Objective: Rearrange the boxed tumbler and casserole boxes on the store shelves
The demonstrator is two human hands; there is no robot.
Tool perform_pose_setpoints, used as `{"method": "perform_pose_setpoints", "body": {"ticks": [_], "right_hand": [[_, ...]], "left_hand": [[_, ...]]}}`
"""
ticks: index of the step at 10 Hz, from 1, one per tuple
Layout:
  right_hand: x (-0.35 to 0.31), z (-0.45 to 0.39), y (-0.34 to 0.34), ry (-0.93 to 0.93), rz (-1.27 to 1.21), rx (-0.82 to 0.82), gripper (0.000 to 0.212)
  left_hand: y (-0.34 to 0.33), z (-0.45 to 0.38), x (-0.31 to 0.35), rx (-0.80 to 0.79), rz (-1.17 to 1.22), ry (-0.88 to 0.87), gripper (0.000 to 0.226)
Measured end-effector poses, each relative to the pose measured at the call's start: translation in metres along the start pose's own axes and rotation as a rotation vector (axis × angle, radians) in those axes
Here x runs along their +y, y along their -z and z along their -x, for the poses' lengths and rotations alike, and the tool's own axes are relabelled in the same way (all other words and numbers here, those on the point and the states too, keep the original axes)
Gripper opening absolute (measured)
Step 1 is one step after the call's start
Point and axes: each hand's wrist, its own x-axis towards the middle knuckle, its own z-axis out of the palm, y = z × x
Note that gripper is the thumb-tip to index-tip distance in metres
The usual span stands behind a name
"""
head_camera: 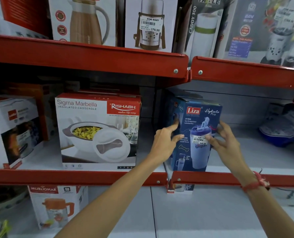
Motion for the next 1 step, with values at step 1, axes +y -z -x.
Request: {"method": "perform_pose_setpoints", "body": {"ticks": [1], "right_hand": [[-0.0105, 0.0099, -0.0070, 0.122, 0.203, 0.132, 0.070]], "left_hand": [[0.0076, 0.0062, 0.0058, 0.073, -0.027, -0.035, 0.063]]}}
